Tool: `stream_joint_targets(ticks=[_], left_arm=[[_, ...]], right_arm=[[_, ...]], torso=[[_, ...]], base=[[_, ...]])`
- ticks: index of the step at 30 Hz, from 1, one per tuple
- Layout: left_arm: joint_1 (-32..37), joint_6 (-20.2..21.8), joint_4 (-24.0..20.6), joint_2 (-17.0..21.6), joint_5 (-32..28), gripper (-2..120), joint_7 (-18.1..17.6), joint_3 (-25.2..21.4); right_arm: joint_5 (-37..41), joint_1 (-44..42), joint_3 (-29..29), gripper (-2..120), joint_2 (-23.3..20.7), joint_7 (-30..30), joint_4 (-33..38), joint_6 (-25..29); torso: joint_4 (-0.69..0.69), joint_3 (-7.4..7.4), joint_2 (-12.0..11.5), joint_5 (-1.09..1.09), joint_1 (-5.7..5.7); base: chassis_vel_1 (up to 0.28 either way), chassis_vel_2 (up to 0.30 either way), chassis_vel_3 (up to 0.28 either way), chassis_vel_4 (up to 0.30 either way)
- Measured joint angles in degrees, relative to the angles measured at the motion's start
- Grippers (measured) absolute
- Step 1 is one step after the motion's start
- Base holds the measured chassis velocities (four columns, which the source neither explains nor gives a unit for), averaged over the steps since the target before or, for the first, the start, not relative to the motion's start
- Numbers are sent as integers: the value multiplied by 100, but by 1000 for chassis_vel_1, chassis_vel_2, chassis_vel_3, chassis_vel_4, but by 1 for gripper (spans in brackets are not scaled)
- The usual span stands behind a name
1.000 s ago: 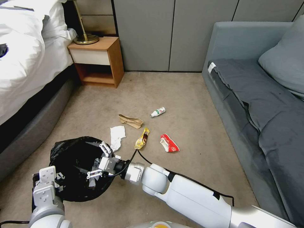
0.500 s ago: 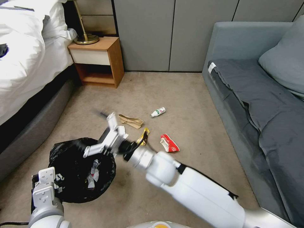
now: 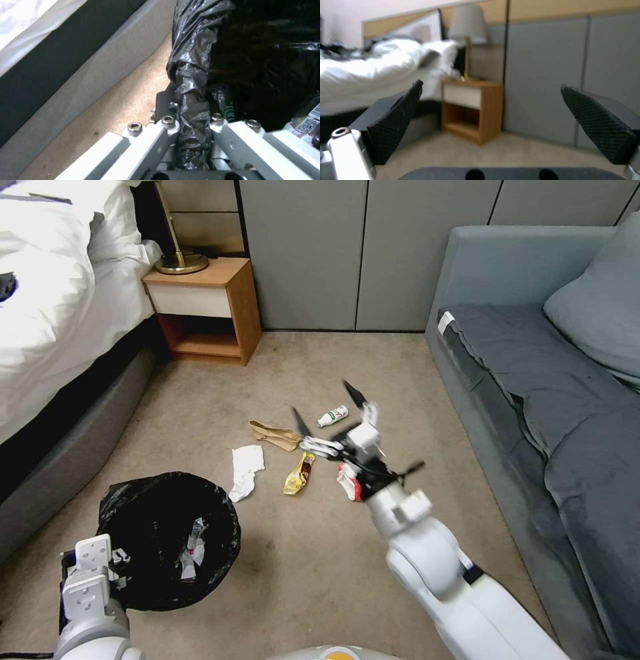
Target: Pick up the trash bin, then pick up the garbage from the floor and place it into the trash bin.
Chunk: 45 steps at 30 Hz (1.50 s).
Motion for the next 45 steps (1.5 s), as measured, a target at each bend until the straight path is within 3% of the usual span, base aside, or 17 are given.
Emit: stream_joint_targets(ticks=[8, 19, 34, 45], left_arm=[[8, 0, -40, 0, 0, 1, 2, 7], [15, -2, -55, 0, 5, 1, 3, 28], [-32, -4, -46, 0, 1, 1, 2, 14], [-67, -12, 8, 0, -3, 1, 3, 37]], right_arm=[[-47, -932, 470, 100, 232, -158, -204, 395], [55, -491, 648, 100, 385, 59, -1038, 301], [122, -299, 877, 100, 399, 82, -1181, 295], [107, -291, 956, 100, 382, 76, -1207, 310]], torso=[[2, 0, 0, -1, 0], [3, 0, 0, -1, 0], [2, 0, 0, -1, 0], [2, 1, 0, -3, 0]], base=[[0, 0, 0, 0], [0, 0, 0, 0], [-24, 28, 19, -26], [-196, 204, 209, -202]])
